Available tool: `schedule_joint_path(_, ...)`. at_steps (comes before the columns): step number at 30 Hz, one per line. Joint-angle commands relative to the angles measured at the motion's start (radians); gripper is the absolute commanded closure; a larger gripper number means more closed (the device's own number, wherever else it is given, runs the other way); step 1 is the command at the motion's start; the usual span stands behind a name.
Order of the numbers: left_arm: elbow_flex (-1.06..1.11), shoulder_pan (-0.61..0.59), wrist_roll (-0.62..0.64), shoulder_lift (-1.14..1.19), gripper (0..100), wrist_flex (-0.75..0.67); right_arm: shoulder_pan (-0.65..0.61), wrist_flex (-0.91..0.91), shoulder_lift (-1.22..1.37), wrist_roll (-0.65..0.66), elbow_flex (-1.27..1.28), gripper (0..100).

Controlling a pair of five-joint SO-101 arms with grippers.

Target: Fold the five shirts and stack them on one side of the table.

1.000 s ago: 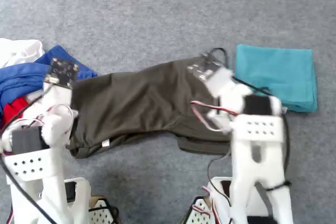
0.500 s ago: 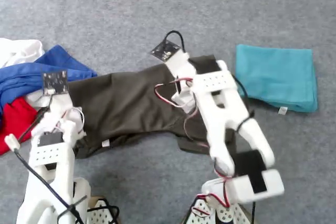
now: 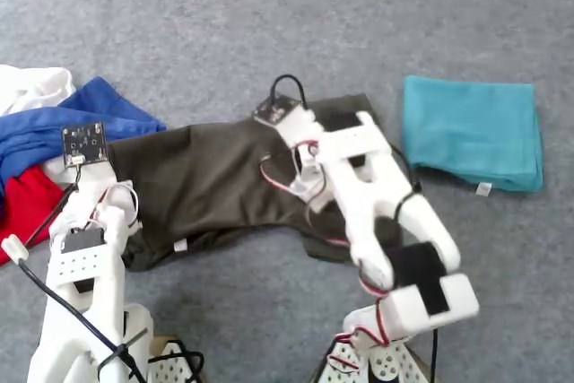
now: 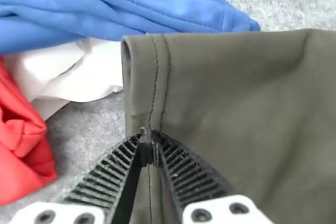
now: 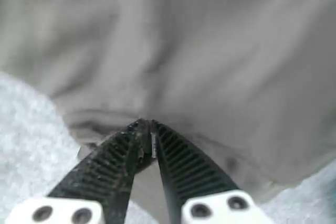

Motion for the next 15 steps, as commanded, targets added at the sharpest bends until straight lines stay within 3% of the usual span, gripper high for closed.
schedule_joint_path(1,-0.007,-0.010,0.005,0.002,97,-0.020,-0.009,0.015,-0.131,0.032,0.108,98.4)
schedule_joint_path(8,-0.007,-0.010,0.005,0.002,97,-0.015,-0.008,0.081,-0.423,0.170,0.360,98.4)
schedule_joint_path(15,-0.005,-0.008,0.008,0.002,97,-0.014,0.048,0.115,-0.568,0.207,0.367,98.4)
